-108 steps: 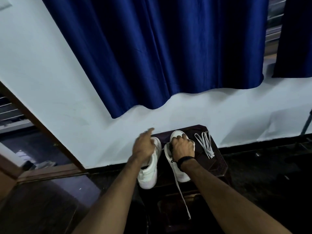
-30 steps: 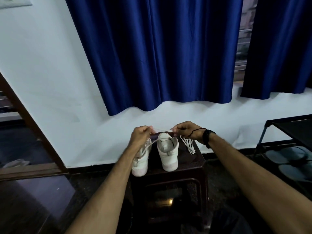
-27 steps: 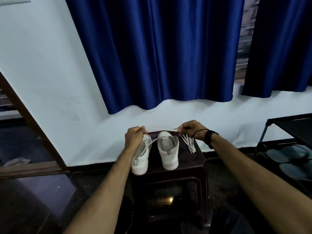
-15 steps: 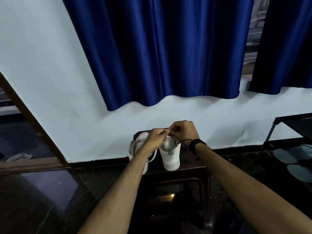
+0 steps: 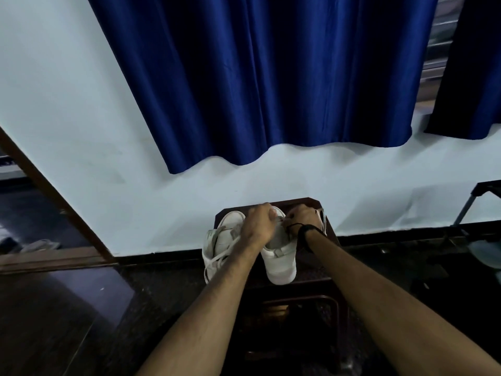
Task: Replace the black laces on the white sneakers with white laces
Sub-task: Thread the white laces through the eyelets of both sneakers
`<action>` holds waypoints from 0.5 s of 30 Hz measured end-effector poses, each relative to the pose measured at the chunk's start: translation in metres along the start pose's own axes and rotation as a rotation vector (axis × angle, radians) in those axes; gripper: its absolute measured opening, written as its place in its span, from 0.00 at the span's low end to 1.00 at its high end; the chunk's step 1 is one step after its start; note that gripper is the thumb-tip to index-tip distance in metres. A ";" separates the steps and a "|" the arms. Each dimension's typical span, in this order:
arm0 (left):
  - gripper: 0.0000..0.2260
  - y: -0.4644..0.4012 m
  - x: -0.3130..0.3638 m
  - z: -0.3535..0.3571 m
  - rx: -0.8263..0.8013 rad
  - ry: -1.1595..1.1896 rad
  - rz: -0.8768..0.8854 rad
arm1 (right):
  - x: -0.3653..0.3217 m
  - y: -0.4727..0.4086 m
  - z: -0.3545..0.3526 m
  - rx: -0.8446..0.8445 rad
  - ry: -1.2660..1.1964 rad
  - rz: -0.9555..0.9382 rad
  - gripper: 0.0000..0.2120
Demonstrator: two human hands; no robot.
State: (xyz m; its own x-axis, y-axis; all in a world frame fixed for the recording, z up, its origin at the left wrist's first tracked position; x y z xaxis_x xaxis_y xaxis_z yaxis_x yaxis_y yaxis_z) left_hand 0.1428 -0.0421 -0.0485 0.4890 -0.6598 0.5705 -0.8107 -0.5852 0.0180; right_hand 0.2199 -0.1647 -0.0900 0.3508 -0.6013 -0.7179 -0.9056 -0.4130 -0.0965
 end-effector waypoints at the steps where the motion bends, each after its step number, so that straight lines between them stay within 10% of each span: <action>1: 0.11 0.000 0.005 0.005 -0.001 -0.047 0.027 | 0.006 -0.001 0.002 0.029 -0.040 0.004 0.07; 15: 0.09 -0.009 0.011 0.031 0.262 -0.362 0.235 | 0.070 -0.009 0.061 0.046 -0.926 0.104 0.13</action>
State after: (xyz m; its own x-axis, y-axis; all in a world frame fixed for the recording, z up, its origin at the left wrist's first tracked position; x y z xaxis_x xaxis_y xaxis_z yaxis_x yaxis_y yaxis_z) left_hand 0.1654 -0.0589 -0.0673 0.4212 -0.8817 0.2125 -0.8269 -0.4696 -0.3093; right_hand 0.2383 -0.1615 -0.1819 -0.0447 0.1590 -0.9863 -0.9371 -0.3487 -0.0137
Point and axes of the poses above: each hand's wrist, its own y-axis away from the middle knuckle, its own z-axis out of the palm, x = y × z, the point moved 10 cm from there along -y, towards the middle knuckle, and after that the axes turned 14 degrees about -z, right-handed, at the moved point
